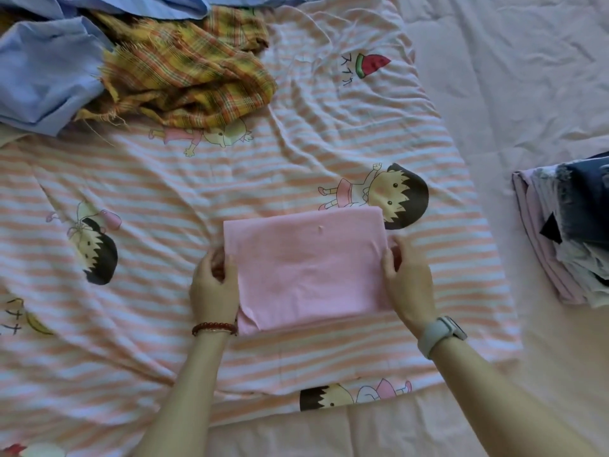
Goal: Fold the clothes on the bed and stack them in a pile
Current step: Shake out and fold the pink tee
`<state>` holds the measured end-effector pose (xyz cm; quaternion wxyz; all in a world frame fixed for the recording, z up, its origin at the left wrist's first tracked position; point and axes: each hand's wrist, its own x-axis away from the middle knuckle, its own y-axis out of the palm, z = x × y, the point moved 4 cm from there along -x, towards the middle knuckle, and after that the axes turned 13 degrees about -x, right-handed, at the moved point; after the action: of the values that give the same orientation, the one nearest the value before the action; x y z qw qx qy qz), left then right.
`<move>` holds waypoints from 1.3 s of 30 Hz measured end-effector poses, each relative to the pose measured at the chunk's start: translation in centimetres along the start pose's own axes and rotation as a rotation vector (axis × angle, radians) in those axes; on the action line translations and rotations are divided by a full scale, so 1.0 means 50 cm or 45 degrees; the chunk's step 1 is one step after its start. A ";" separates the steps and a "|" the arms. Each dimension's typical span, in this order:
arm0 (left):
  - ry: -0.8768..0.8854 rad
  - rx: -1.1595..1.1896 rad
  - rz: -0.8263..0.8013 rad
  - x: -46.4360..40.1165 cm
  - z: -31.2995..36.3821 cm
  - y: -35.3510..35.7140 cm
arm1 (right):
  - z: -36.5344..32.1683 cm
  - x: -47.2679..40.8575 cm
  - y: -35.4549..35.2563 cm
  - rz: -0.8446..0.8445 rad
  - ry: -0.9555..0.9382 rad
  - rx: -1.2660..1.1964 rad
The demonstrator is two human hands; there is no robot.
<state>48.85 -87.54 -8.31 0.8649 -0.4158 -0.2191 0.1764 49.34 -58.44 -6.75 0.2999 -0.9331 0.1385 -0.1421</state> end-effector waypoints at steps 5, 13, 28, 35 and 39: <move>-0.055 0.038 -0.249 0.001 0.006 0.012 | 0.016 0.004 0.019 -0.037 0.504 -0.424; -0.001 0.225 -0.143 0.034 0.030 -0.018 | -0.008 0.024 -0.002 -0.118 0.392 -0.603; -0.102 0.594 -0.081 0.523 0.279 0.030 | 0.117 0.193 -0.516 0.191 0.152 -0.543; 0.077 0.813 -0.193 0.602 0.642 0.222 | 0.189 -0.007 -0.865 0.486 -0.080 -0.534; 0.175 0.907 -0.200 0.600 0.796 0.313 | 0.231 -0.159 -0.976 0.518 -0.128 -0.488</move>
<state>51.26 -38.08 8.40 0.9789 -0.0816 -0.1167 0.1464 54.49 -11.53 12.01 0.1468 -0.9317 0.3324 -0.0036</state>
